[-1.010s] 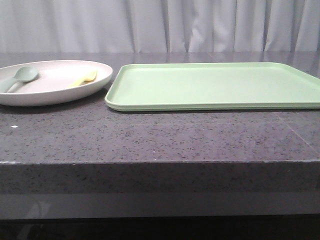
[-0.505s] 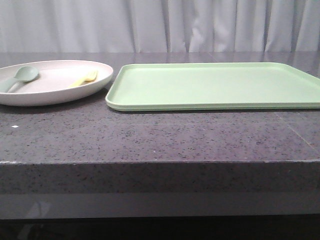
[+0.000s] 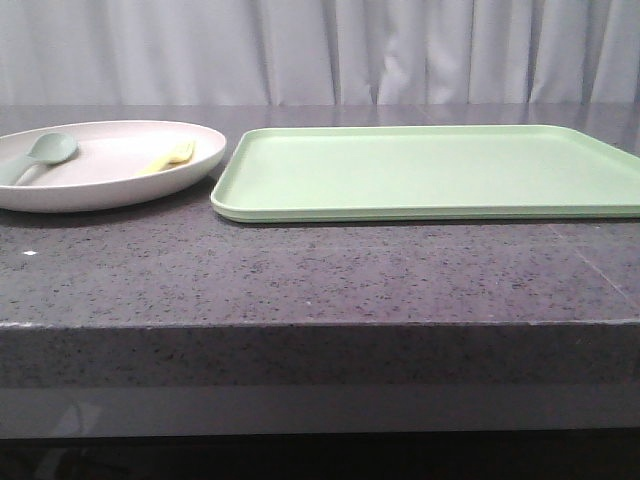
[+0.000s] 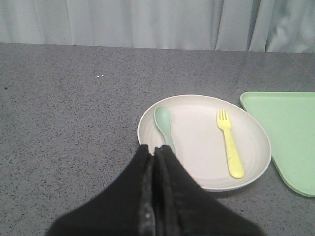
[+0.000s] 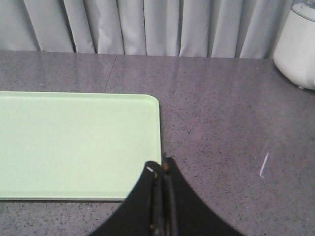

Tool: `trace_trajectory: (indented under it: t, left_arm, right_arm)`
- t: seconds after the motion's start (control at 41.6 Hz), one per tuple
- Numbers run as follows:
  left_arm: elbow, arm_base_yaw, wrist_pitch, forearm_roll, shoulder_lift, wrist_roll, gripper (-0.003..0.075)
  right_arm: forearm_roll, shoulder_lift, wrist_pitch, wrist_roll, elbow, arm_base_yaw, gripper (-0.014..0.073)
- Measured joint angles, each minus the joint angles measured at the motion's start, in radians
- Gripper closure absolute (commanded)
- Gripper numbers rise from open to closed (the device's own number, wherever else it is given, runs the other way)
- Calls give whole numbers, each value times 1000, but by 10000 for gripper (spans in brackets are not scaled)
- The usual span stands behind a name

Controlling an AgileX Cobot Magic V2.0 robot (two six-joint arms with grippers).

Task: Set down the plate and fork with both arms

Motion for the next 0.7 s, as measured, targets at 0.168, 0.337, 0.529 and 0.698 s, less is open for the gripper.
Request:
trace_trajectory:
  t: [0.168,0.337,0.529,0.698]
  left_arm:
    - [0,0,-6,1,0,0,280]
    - [0,0,-6,2,0,0,142]
    - [0,0,-6,-4,0,0,188]
    - [0,0,-21,-32,0,0,237]
  right_arm:
    - [-13,2,7,-2,0,0,186]
    - [-25,2,7,-2,0,0,74]
    - [-25,2,7,-2,0,0,74]
    - [-25,2,7,-2,0,0,74]
